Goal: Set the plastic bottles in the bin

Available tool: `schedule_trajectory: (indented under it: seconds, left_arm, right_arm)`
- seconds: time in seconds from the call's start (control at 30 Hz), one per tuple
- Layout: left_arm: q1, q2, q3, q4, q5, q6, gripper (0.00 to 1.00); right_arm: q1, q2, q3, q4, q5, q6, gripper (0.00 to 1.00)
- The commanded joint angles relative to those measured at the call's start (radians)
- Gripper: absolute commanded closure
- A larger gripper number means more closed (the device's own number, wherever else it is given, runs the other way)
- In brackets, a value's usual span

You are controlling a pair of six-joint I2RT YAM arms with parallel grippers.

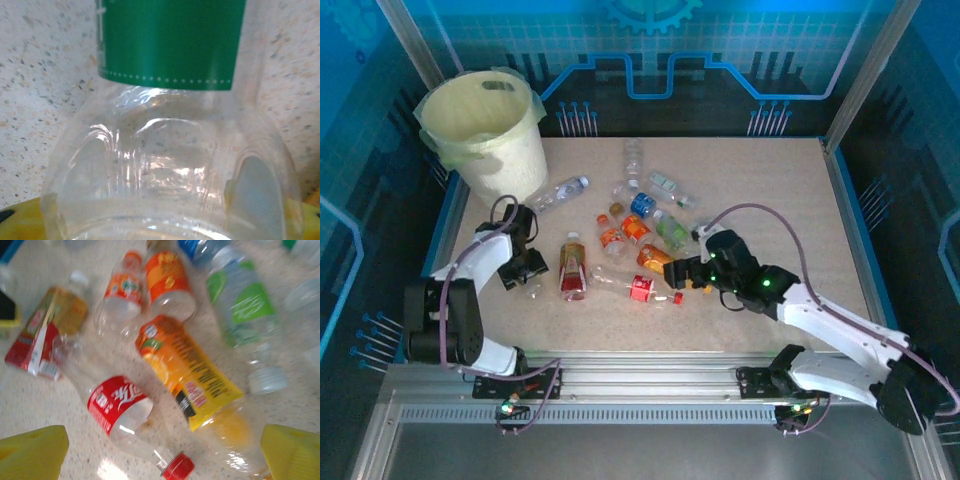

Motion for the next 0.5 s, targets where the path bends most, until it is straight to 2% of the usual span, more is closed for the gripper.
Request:
schedule_trajectory:
  seconds: [0.0, 0.17, 0.33, 0.47]
  left_arm:
    - [0.005, -0.094, -0.023, 0.026, -0.019, -0.022, 0.41]
    - [0.005, -0.278, -0.017, 0.067, 0.011, -0.014, 0.46]
    - [0.005, -0.452, 0.041, 0.122, 0.018, -0.034, 0.46]
    - [0.006, -0.483, 0.134, 0.174, 0.058, -0.021, 0.46]
  right_arm:
    - [0.048, 0.053, 0.046, 0.039, -0.077, -0.121, 0.0]
    - [0.116, 0.123, 0.097, 0.043, -0.032, -0.181, 0.0]
    - [0.141, 0.147, 0.122, 0.044, -0.006, -0.174, 0.0]
    - [0.151, 0.144, 0.125, 0.053, 0.007, -0.176, 0.0]
